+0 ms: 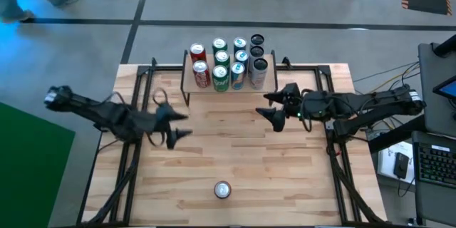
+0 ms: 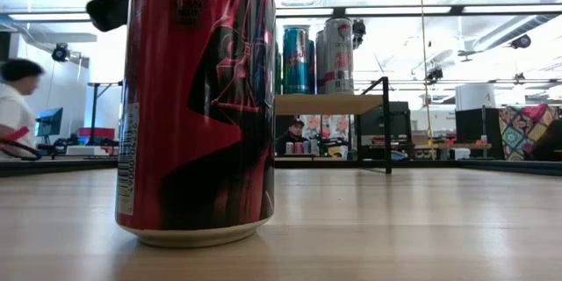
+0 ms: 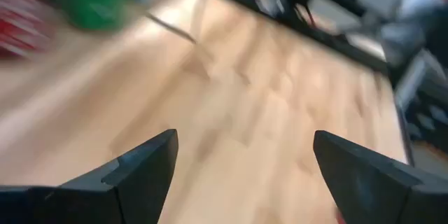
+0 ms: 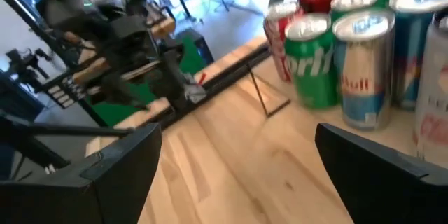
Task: Place canned beverage on shelf
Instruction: Put the red soda can on the shelf aligned with the other red soda can
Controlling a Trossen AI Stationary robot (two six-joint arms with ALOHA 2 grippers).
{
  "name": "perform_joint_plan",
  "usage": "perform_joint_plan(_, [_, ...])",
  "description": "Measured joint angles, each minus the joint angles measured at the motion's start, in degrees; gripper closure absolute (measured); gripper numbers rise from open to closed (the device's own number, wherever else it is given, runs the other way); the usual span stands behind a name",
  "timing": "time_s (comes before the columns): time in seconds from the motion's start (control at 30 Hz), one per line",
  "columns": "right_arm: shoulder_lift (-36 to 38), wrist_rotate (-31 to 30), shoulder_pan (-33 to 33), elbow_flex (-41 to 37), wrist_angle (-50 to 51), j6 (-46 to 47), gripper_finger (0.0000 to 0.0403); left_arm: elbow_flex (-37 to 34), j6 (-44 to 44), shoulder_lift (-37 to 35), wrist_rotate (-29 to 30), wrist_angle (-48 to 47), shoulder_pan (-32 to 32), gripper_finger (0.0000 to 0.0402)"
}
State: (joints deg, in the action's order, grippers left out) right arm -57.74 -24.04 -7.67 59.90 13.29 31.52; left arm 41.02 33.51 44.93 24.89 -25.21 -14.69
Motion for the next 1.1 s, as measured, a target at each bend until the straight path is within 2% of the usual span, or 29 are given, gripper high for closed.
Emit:
perform_joint_plan(0.13, [0.0,0.0,-1.3,-1.5,2.8,2.5,0.0035,1.8,5.3,6.7,0.0,-0.6,-7.9,0.0083])
perform_joint_plan(0.27, [-0.4,2.5,-2.9,-4.8,3.7,5.9,0.0035,5.7,7.4,14.0,-1.8,-0.7,-12.0,0.0083])
perform_joint_plan(0.37, [-1.3,5.1,-4.3,-7.3,3.8,8.5,0.0035,10.5,6.5,18.9,-6.2,-2.9,-12.3,0.0084])
perform_joint_plan(0.53, [-4.2,6.5,-6.0,-8.6,3.8,10.0,0.0035,19.0,5.2,24.7,-7.6,-12.0,-11.9,0.0084])
perform_joint_plan(0.8, [-9.7,6.6,-8.4,-8.9,3.5,10.5,0.0035,23.7,5.8,29.9,-13.0,-10.8,-11.5,0.0084])
perform_joint_plan(0.97, [-14.7,12.1,-10.5,-9.1,3.1,13.3,0.0035,27.8,-0.6,34.7,-17.8,-10.9,-11.5,0.0084])
perform_joint_plan(1.1, [-18.7,11.8,-14.3,-8.9,2.3,19.7,0.0035,29.1,-8.8,37.5,-19.7,-10.7,-11.4,0.0084])
